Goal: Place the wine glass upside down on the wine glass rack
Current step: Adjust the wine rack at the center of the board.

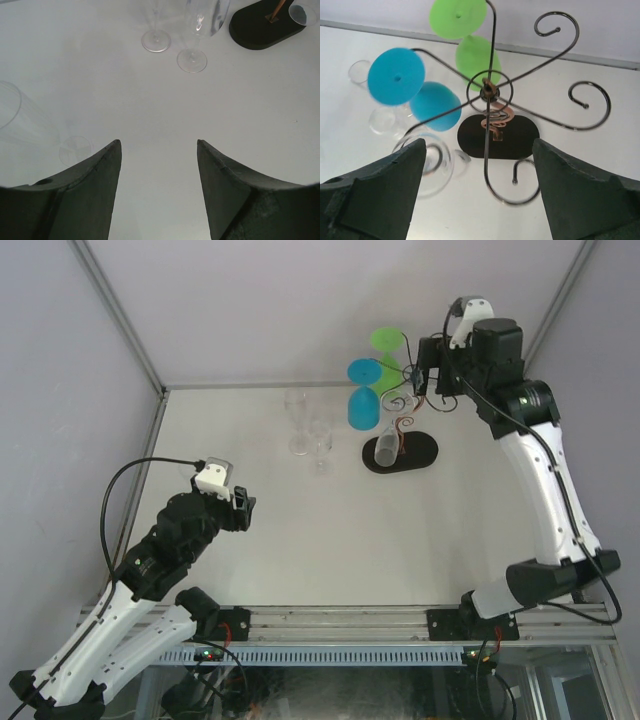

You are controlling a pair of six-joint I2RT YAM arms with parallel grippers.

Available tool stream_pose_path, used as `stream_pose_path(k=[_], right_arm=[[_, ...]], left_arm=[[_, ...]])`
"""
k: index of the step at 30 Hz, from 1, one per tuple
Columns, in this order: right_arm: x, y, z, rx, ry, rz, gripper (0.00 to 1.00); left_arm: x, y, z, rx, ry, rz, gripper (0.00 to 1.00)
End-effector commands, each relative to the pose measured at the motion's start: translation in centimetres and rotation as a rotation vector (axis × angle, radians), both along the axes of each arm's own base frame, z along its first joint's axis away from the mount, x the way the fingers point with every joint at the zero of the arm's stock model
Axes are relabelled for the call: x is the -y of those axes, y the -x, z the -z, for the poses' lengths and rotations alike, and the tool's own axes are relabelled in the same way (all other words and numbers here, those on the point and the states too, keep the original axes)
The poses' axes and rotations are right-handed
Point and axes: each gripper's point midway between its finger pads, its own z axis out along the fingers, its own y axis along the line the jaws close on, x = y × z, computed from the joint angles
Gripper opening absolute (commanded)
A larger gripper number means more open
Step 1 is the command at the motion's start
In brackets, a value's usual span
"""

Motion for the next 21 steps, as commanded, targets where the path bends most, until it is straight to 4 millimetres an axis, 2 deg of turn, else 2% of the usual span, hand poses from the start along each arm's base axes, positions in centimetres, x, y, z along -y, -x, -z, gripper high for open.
stream_pose_path(k=[1, 6, 8, 13, 21], right_arm=[[0.0, 3.5, -6.6, 0.251, -0.069, -0.093, 0.87], [-0.5, 8.0, -7.1, 0.313, -0.191, -0.224, 0.92], [-0.6, 9.9, -7.3, 0.370, -0.240, -0.257, 0.99], [-0.3, 13.5, -6.4, 0.430, -0.274, -0.280, 1.00], [-1.9, 18.0, -4.7, 0.372, -0.259, -0.340, 1.00]], left_arm=[[-0.2, -0.2, -0.3, 0.015, 0.013, -0.016, 0.66], [-0.1, -0.2, -0.4, 0.016, 0.017, -0.015, 0.68], [-0.2, -0.2, -0.5, 0.021, 0.022, -0.017, 0.69], [-0.3, -0.2, -0.6, 0.027, 0.028, -0.025, 0.72], [-0.7, -0.1, -0.8, 0.036, 0.034, -0.040, 0.75]])
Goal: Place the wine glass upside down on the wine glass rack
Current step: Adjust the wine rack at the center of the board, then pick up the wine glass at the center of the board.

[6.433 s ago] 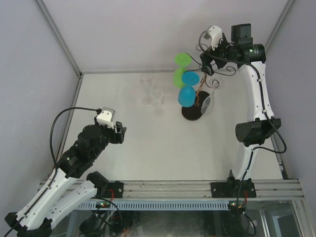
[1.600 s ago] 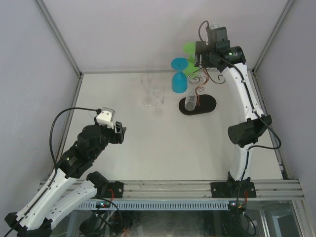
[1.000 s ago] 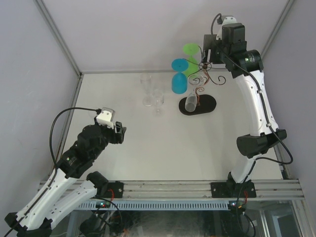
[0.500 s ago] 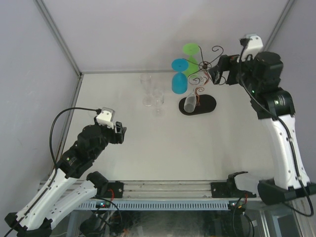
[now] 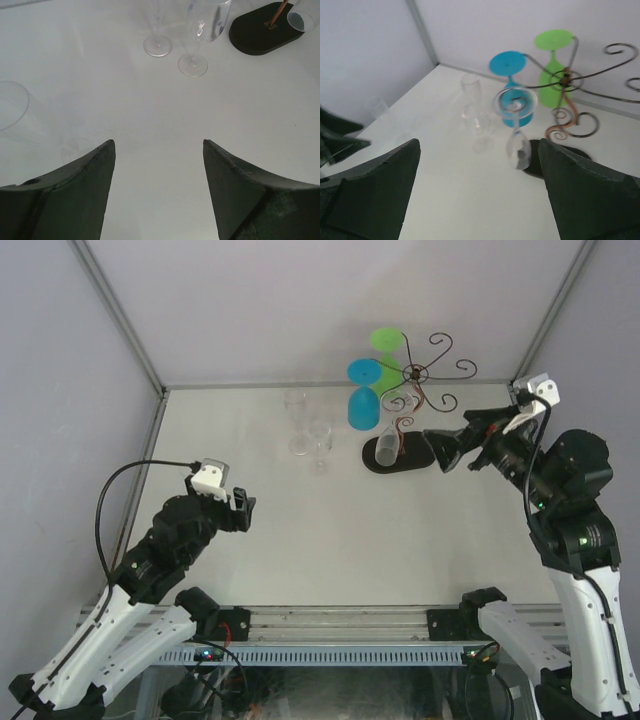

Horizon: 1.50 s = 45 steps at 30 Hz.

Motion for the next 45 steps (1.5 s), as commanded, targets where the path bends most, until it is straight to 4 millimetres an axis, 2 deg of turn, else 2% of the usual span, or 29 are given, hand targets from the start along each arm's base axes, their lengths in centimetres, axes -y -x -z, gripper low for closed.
stream_pose_path(k=[1, 5, 6, 9, 17, 20, 22, 26, 29, 35, 38, 45], right_arm=[[-1.4, 2.5, 0.2, 0.006, 0.007, -0.042, 1.00], [-2.6, 4.2, 0.4, -0.008, 0.004, -0.070, 1.00], [-3.1, 4.6, 0.5, -0.012, 0.006, -0.086, 1.00], [-4.7, 5.2, 1.0, -0.023, 0.030, -0.106, 1.00], [-12.2, 8.3, 2.2, -0.005, 0.129, -0.200, 1.00], [-15.3, 9.3, 3.5, -0.009, 0.178, -0.238, 1.00], [-17.0, 9.7, 4.8, -0.026, 0.211, -0.247, 1.00], [-19.9, 9.8, 7.7, -0.084, 0.246, -0.248, 1.00], [-21.5, 9.4, 10.4, -0.136, 0.290, -0.217, 1.00], [-23.9, 6.9, 15.8, -0.272, 0.318, -0.100, 0.99], [-24.7, 5.2, 18.2, -0.356, 0.299, -0.065, 0.98], [-25.1, 0.1, 22.0, -0.460, 0.246, 0.055, 0.98]], left_arm=[[-0.5, -0.2, -0.4, 0.019, 0.025, -0.035, 0.75], [-0.5, -0.3, -0.3, 0.015, 0.022, -0.038, 0.77], [-0.5, -0.3, -0.3, 0.016, 0.021, -0.038, 0.81], [-0.5, -0.3, -0.3, 0.017, 0.023, -0.040, 0.82], [-0.7, -0.3, -0.3, 0.017, 0.019, -0.051, 0.84], [-0.7, -0.3, -0.3, 0.016, 0.019, -0.053, 0.86], [-0.7, -0.3, -0.3, 0.016, 0.020, -0.051, 0.96], [-1.1, -0.2, -0.7, 0.029, 0.024, -0.065, 1.00], [-1.7, -0.2, -1.1, 0.049, 0.034, -0.093, 1.00], [-3.4, 0.3, -2.5, 0.110, 0.067, -0.164, 1.00], [-3.6, 0.6, -3.2, 0.140, 0.095, -0.164, 1.00], [-3.1, 1.1, -4.3, 0.184, 0.135, -0.118, 1.00]])
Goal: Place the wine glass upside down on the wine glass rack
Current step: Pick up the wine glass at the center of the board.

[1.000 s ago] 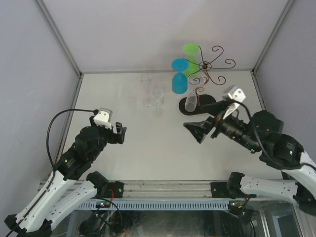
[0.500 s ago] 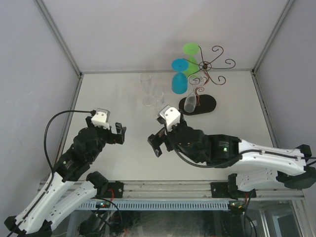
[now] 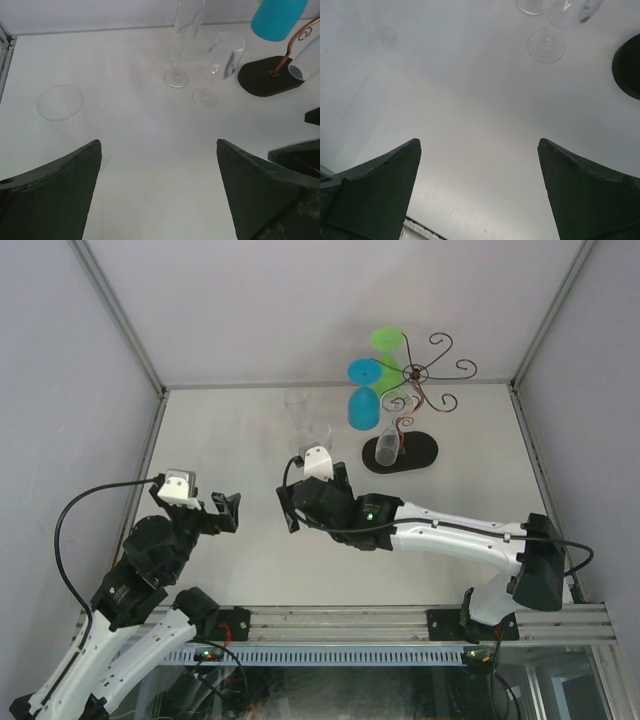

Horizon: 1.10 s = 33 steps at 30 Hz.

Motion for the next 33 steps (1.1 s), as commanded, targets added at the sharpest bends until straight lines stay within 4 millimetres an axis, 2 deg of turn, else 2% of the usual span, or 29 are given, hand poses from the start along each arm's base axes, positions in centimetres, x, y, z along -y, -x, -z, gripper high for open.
stream_pose_path(k=[1, 7, 17, 23, 33], right_arm=[[-1.0, -3.1, -0.1, -0.033, -0.143, 0.117, 0.99], [0.1, -8.7, 2.4, -0.024, -0.146, 0.290, 1.00], [1.2, -15.8, 5.1, 0.028, -0.113, 0.406, 1.00], [0.9, -18.4, 5.3, 0.041, -0.111, 0.397, 1.00], [1.6, -21.0, 5.9, 0.042, -0.093, 0.448, 1.00]], left_arm=[[0.2, -0.1, -0.8, 0.042, 0.041, 0.008, 1.00], [-0.1, 0.1, -1.1, 0.059, 0.051, 0.001, 1.00], [-0.6, 0.0, -1.1, 0.062, 0.047, -0.028, 1.00], [-0.4, -0.1, -0.9, 0.052, 0.040, -0.026, 1.00], [-0.5, 0.0, -0.9, 0.053, 0.042, -0.023, 1.00]])
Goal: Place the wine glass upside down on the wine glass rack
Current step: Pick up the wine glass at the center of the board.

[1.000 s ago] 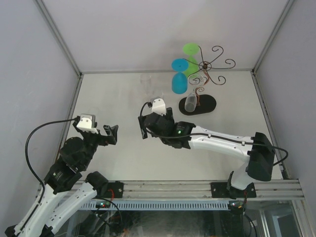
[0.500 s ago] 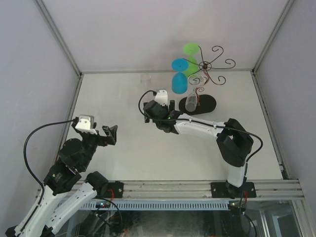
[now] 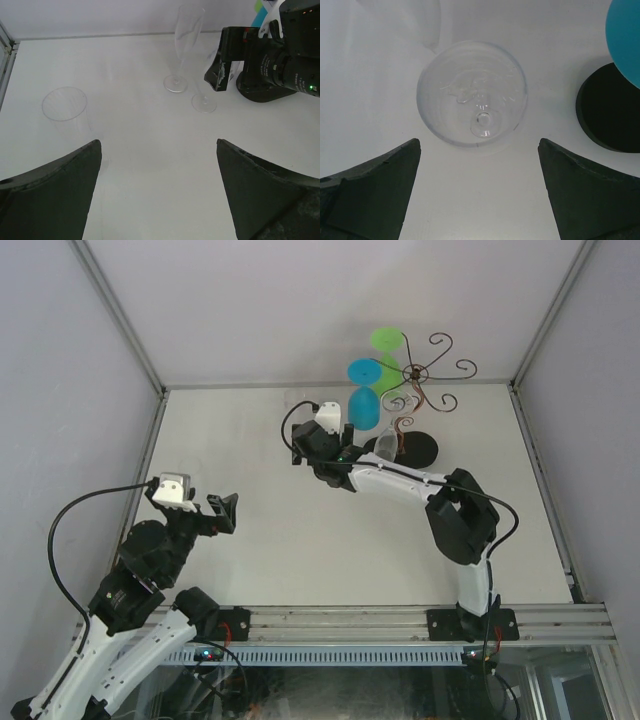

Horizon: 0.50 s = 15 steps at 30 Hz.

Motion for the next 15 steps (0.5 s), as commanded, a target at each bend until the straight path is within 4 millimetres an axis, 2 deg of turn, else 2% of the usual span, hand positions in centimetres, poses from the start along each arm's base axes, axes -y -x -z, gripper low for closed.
stream_pose_path(k=[1, 15], right_arm=[[-0.3, -2.0, -1.5, 0.048, -0.030, 0.015, 1.00], [-0.9, -5.2, -1.4, 0.119, -0.006, -0.032, 0.94]], left_arm=[[-0.1, -0.4, -0.3, 0.019, 0.018, -0.019, 1.00], [0.2, -0.5, -0.1, 0.010, 0.009, -0.010, 1.00]])
